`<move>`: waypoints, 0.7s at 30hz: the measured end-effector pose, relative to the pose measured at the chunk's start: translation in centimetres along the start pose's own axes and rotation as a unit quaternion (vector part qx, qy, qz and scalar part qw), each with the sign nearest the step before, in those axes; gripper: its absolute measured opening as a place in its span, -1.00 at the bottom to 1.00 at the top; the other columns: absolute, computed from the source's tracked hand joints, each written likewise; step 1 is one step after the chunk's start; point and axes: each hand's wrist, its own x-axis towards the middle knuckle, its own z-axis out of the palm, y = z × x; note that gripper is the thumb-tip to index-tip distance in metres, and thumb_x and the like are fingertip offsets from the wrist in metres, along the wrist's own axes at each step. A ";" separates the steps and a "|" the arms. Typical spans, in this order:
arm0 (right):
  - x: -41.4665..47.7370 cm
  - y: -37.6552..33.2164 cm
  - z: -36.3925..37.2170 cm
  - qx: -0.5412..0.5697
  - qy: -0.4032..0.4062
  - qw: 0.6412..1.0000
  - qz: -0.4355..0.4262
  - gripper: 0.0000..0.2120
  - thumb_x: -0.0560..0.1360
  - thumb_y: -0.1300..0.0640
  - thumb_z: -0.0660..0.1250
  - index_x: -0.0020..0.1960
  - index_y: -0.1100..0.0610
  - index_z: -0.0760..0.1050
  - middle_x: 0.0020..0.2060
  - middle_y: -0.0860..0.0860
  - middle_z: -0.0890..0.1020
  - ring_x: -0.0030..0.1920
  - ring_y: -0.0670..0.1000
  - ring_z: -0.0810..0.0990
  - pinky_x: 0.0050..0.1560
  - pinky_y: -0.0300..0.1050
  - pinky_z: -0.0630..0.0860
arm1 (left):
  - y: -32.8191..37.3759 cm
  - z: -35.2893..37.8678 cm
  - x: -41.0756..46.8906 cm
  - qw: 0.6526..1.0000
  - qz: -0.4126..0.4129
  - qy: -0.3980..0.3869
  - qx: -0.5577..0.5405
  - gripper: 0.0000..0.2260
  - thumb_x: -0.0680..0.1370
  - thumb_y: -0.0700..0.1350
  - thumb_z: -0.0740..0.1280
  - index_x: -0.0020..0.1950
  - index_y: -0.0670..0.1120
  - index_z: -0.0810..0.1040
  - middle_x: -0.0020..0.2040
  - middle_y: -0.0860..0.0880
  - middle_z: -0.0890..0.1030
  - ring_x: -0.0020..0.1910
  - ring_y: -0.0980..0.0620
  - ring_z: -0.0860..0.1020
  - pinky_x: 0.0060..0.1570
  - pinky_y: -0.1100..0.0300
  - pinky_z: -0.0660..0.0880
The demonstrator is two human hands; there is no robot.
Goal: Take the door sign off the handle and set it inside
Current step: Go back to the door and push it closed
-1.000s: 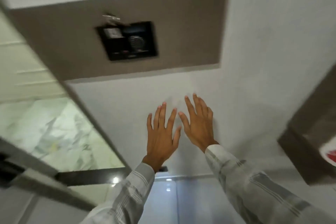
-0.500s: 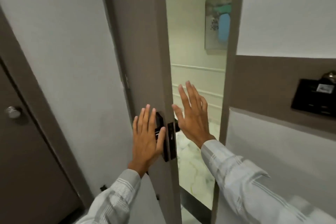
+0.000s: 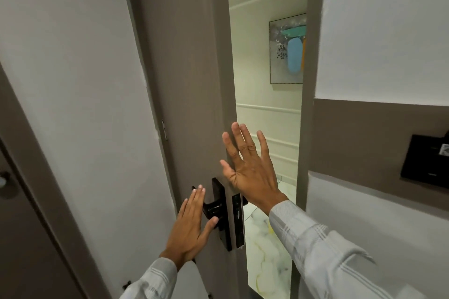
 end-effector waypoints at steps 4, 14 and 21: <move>-0.5 3.3 -0.4 -0.040 -0.010 0.999 0.021 -0.35 0.65 -0.09 0.09 0.59 0.08 -0.13 0.59 0.06 -0.09 0.60 0.08 -0.02 0.56 0.20 -0.07 | 1.7 1.5 2.4 1.000 0.020 -0.019 0.003 -0.31 0.58 0.37 -0.10 0.58 0.09 -0.26 0.63 0.09 -0.16 0.59 0.19 -0.24 0.60 0.03 -0.14; -0.7 10.1 -0.7 -0.271 -0.086 0.957 0.052 -0.32 0.66 0.00 0.14 0.60 0.22 -0.13 0.59 0.12 -0.17 0.58 0.06 -0.24 0.54 0.15 -0.31 | 4.4 7.1 10.0 0.994 0.100 -0.039 0.005 -0.32 0.60 0.36 -0.11 0.58 0.08 -0.28 0.61 0.11 -0.27 0.58 0.16 -0.30 0.54 0.13 -0.32; 0.5 13.0 0.0 -0.398 -0.178 0.896 0.086 -0.36 0.68 -0.11 -0.09 0.59 0.24 -0.18 0.57 0.18 -0.22 0.55 0.10 -0.32 0.49 0.12 -0.40 | 4.3 9.6 15.7 0.981 0.181 -0.069 0.000 -0.35 0.59 0.36 -0.16 0.56 0.12 -0.30 0.61 0.08 -0.28 0.56 0.15 -0.35 0.57 0.04 -0.30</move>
